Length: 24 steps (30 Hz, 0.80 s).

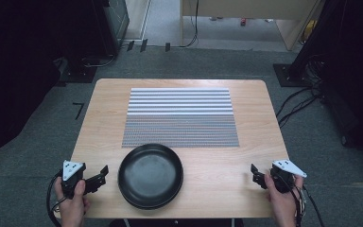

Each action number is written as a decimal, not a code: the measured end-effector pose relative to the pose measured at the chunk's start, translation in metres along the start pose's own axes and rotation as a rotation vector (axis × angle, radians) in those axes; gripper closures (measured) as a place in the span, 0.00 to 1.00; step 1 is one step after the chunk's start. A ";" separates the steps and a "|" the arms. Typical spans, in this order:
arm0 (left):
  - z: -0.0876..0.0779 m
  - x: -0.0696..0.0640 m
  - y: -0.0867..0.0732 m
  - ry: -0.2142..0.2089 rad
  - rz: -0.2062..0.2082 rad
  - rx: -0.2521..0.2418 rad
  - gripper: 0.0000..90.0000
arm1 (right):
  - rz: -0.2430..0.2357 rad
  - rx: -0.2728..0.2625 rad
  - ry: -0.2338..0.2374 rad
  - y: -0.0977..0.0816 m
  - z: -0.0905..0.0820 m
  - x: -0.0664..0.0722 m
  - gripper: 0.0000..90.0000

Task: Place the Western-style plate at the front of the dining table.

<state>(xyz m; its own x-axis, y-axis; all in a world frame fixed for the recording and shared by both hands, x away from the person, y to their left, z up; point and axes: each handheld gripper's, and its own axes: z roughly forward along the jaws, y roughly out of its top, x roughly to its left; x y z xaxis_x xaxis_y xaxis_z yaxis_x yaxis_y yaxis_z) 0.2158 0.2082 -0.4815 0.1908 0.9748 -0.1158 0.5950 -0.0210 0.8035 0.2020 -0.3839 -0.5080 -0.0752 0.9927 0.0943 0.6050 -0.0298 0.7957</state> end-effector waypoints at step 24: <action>-0.010 -0.028 0.005 -0.112 0.009 -0.031 0.15 | 0.024 -0.039 0.098 0.004 -0.001 0.030 0.16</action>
<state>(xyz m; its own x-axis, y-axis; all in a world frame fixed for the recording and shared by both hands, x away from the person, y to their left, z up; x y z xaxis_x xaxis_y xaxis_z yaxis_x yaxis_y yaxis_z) 0.2058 0.1831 -0.4687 0.2834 0.9435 -0.1716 0.5686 -0.0213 0.8224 0.2016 -0.3543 -0.5013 -0.1396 0.9755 0.1703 0.5766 -0.0598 0.8148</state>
